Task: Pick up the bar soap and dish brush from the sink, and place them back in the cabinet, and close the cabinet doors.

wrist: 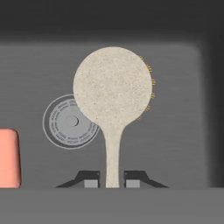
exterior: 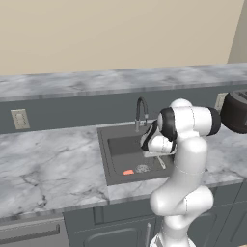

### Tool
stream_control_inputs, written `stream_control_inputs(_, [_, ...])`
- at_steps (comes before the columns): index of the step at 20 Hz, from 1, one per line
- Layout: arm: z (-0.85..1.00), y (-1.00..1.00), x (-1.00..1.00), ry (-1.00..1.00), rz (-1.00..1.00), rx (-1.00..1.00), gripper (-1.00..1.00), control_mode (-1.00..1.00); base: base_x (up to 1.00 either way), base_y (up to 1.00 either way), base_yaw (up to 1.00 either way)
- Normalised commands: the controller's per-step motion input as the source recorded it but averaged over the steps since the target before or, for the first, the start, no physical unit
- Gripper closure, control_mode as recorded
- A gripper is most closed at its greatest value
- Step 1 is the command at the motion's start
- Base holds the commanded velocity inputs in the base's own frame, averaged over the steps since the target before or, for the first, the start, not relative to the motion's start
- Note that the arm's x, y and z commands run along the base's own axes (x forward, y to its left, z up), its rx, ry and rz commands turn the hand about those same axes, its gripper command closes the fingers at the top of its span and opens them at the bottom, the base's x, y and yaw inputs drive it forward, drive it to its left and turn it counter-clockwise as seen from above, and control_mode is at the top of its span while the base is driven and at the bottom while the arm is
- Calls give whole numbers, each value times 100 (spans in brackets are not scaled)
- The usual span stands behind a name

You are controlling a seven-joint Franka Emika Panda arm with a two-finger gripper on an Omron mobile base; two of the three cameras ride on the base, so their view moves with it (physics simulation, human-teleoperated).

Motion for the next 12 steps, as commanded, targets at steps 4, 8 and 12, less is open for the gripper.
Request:
stream_control_inputs(4, [29, -2, 0, 0, 0, 0, 100, -100, 0, 0, 0])
stream_control_inputs(8, [29, -4, 0, 1, 0, 0, 100, -100, 0, 0, 0])
stream_control_inputs(12, [35, -4, -5, 3, 0, 0, 100, -100, 0, 0, 0])
